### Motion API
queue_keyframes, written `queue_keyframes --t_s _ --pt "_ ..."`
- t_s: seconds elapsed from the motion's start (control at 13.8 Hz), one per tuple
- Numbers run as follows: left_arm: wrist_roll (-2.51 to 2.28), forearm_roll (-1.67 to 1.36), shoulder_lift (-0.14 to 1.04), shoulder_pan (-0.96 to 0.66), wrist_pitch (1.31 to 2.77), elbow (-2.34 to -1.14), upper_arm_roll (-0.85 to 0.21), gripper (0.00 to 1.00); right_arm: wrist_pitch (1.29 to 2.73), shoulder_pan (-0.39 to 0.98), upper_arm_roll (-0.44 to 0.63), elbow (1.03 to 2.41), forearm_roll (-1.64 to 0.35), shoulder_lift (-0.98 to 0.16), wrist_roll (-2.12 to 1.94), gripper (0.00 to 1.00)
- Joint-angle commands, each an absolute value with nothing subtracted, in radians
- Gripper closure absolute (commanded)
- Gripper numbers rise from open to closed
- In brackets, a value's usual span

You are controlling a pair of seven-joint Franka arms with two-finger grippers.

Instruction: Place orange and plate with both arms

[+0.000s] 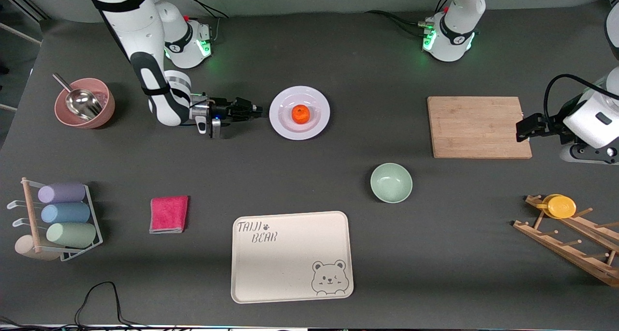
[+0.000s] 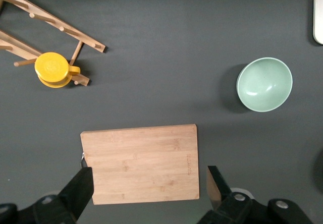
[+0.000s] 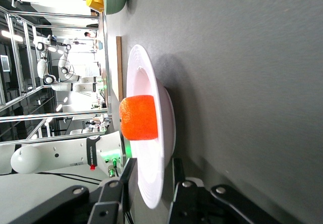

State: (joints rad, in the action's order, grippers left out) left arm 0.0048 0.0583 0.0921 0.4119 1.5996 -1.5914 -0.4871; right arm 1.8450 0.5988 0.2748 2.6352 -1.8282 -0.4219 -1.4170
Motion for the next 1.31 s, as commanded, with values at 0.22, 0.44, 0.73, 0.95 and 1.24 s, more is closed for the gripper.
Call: queue_keyframes --t_s 0.22,0.44,0.73,0.95,1.24 --pt "0.023 0.044 0.026 0.420 1.519 -1.618 -0.494 0.00 1.888 0.601 0.196 2.597 -1.946 -0.454 -1.442 0.65" --pt "0.054 0.037 0.005 0.423 1.496 -1.631 -0.491 0.00 1.902 0.601 0.179 2.586 -1.953 -0.454 -1.442 0.65" --pt "0.055 0.034 -0.021 0.419 1.493 -1.660 -0.483 0.00 1.901 0.601 0.178 2.583 -1.953 -0.454 -1.459 0.97" --pt "0.055 0.034 -0.028 0.153 1.496 -1.661 -0.208 0.00 1.888 0.594 0.178 2.579 -1.953 -0.445 -1.454 1.00" --pt "0.055 0.034 -0.029 -0.021 1.505 -1.663 -0.035 0.00 1.821 0.523 0.181 2.582 -1.931 -0.327 -1.357 1.00"
